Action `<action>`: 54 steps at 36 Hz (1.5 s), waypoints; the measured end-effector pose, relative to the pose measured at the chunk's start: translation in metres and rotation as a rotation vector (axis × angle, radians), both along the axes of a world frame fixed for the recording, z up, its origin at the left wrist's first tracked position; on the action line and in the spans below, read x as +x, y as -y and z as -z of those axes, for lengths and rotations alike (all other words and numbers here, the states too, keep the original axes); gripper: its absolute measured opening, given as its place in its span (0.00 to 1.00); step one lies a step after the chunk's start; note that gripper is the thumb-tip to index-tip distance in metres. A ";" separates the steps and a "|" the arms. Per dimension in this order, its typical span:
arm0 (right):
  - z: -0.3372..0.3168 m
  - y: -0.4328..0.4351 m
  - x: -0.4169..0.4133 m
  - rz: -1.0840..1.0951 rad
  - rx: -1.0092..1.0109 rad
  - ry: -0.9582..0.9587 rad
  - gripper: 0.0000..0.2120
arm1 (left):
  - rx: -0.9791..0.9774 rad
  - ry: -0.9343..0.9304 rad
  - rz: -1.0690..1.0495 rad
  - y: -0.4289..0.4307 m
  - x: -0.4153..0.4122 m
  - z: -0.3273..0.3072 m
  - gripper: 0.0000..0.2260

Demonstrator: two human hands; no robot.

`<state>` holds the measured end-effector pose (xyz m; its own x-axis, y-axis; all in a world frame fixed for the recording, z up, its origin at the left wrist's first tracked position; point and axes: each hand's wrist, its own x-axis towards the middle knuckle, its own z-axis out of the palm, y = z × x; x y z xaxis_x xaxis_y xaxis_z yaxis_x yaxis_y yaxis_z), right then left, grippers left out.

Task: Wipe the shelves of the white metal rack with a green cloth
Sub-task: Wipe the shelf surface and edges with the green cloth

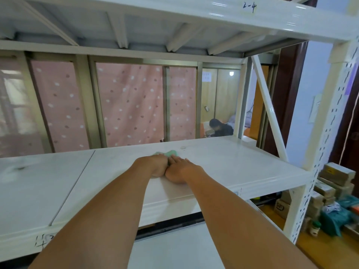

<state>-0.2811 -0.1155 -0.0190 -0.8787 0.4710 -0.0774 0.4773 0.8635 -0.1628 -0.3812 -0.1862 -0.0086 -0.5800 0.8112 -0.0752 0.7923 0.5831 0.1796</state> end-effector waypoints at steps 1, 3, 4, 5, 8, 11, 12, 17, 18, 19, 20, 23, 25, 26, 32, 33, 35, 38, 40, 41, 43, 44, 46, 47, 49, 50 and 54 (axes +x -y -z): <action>0.000 -0.004 0.003 0.004 0.003 0.002 0.29 | -0.004 0.003 0.006 -0.004 0.003 0.000 0.20; 0.001 -0.013 0.008 0.008 0.011 0.010 0.29 | 0.010 0.002 0.010 -0.010 0.010 -0.001 0.21; 0.001 -0.016 0.010 0.012 0.012 0.013 0.29 | 0.017 -0.001 0.011 -0.014 0.012 0.000 0.21; 0.001 -0.020 0.012 0.017 0.013 0.012 0.29 | 0.012 0.003 0.019 -0.017 0.015 -0.001 0.22; 0.001 -0.029 0.019 0.034 0.013 0.017 0.30 | 0.002 0.003 0.027 -0.028 0.022 0.000 0.23; 0.001 -0.037 0.024 0.039 0.010 0.021 0.30 | 0.009 -0.010 0.038 -0.037 0.026 0.001 0.24; 0.001 -0.040 0.026 0.040 0.009 0.019 0.30 | 0.006 -0.025 0.039 -0.041 0.027 0.001 0.25; 0.000 -0.057 0.038 0.034 -0.002 0.006 0.30 | -0.014 -0.062 0.039 -0.058 0.036 0.001 0.27; 0.000 -0.061 0.040 0.032 -0.005 0.002 0.30 | -0.015 -0.064 0.039 -0.063 0.038 0.001 0.27; 0.000 -0.066 0.043 0.029 -0.009 -0.001 0.30 | -0.013 -0.068 0.042 -0.067 0.041 0.001 0.27; 0.000 -0.071 0.045 0.027 -0.011 -0.003 0.30 | -0.009 -0.073 0.041 -0.072 0.043 0.001 0.27; -0.001 -0.088 0.053 0.016 -0.017 -0.004 0.30 | -0.001 -0.086 0.040 -0.089 0.050 0.002 0.25; -0.001 -0.099 0.059 0.008 -0.020 -0.006 0.30 | 0.011 -0.092 0.038 -0.101 0.056 0.001 0.23; -0.001 -0.105 0.062 0.002 -0.023 -0.008 0.30 | 0.009 -0.093 0.036 -0.108 0.058 0.002 0.23; -0.002 -0.153 0.084 -0.003 -0.028 -0.015 0.31 | -0.002 -0.082 0.037 -0.156 0.074 0.002 0.21; -0.002 -0.162 0.088 -0.002 -0.023 -0.016 0.32 | 0.013 -0.065 0.043 -0.165 0.079 0.002 0.20; -0.001 -0.179 0.096 0.008 -0.021 -0.021 0.32 | 0.051 -0.055 0.086 -0.180 0.092 0.000 0.18; -0.001 -0.203 0.109 0.034 -0.011 -0.005 0.33 | 0.082 -0.033 0.118 -0.205 0.108 0.000 0.20; -0.001 -0.216 0.116 0.052 0.001 0.011 0.32 | 0.093 -0.015 0.095 -0.222 0.112 0.004 0.21; -0.001 -0.222 0.119 0.061 0.005 0.019 0.32 | 0.097 -0.015 0.085 -0.232 0.111 0.007 0.22; 0.000 -0.234 0.126 0.077 0.010 0.026 0.32 | 0.085 -0.048 0.101 -0.246 0.116 0.009 0.23; 0.000 -0.239 0.130 0.091 0.009 0.025 0.31 | 0.082 -0.044 0.107 -0.252 0.120 0.009 0.23; -0.001 -0.250 0.139 0.122 0.006 0.022 0.31 | 0.084 -0.033 0.130 -0.267 0.129 0.010 0.23; -0.002 -0.255 0.145 0.142 -0.001 0.027 0.31 | 0.084 -0.038 0.148 -0.274 0.134 0.010 0.23; -0.003 -0.265 0.153 0.178 -0.010 0.039 0.31 | 0.087 -0.027 0.165 -0.288 0.144 0.011 0.23; -0.002 -0.271 0.156 0.194 -0.007 0.026 0.31 | 0.084 -0.024 0.170 -0.294 0.148 0.011 0.23; -0.006 -0.285 0.168 0.279 0.014 0.027 0.32 | 0.080 -0.011 0.218 -0.318 0.162 0.013 0.23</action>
<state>-0.1126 0.1699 -0.0134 -0.7128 0.6955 -0.0908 0.7007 0.7005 -0.1356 -0.2194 0.1321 -0.0219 -0.3912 0.9203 -0.0006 0.8999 0.3827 0.2090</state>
